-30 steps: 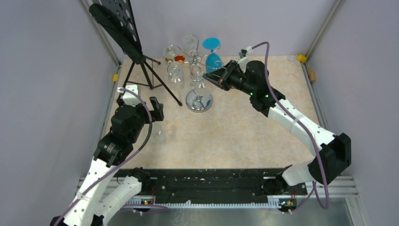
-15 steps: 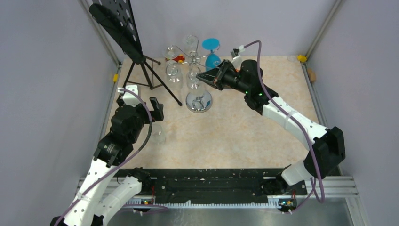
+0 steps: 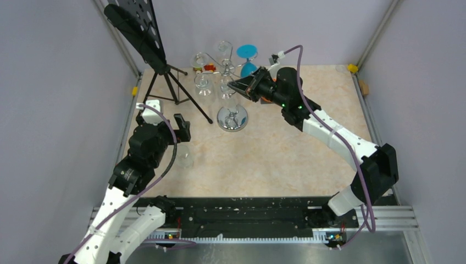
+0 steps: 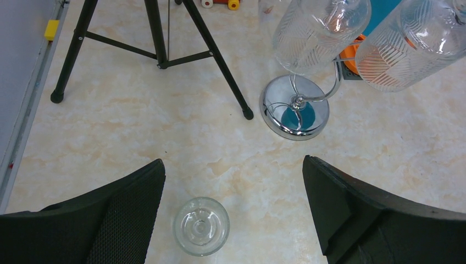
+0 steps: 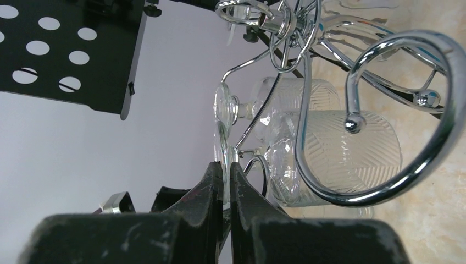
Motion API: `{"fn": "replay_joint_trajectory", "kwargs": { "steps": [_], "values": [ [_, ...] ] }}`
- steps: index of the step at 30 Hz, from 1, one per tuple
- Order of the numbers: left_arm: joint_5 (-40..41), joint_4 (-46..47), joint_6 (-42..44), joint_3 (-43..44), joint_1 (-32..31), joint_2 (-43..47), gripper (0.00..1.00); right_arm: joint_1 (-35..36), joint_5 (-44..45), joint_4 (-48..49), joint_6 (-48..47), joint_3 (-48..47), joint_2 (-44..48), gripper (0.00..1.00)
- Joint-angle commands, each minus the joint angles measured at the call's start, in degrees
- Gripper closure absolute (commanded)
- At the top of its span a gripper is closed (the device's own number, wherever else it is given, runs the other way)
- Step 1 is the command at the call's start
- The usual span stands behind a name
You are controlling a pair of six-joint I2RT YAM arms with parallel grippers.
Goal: Take the wine glass off the wine glass rack
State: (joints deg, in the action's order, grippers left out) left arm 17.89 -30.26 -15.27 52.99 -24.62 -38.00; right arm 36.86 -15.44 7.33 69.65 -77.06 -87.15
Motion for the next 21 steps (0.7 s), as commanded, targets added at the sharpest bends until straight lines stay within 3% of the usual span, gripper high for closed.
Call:
{"fn": "replay_joint_trajectory", "kwargs": {
  "steps": [1,21],
  "values": [
    [0.8,2.6,0.6,-0.6,0.3,0.6,0.02,0.8,2.8,2.4,-0.2,-3.7,0.4,1.0],
    [0.4,2.6,0.7,-0.6,0.3,0.7,0.02,0.8,12.9,6.3,3.0,2.4,5.7,1.0]
  ]
}}
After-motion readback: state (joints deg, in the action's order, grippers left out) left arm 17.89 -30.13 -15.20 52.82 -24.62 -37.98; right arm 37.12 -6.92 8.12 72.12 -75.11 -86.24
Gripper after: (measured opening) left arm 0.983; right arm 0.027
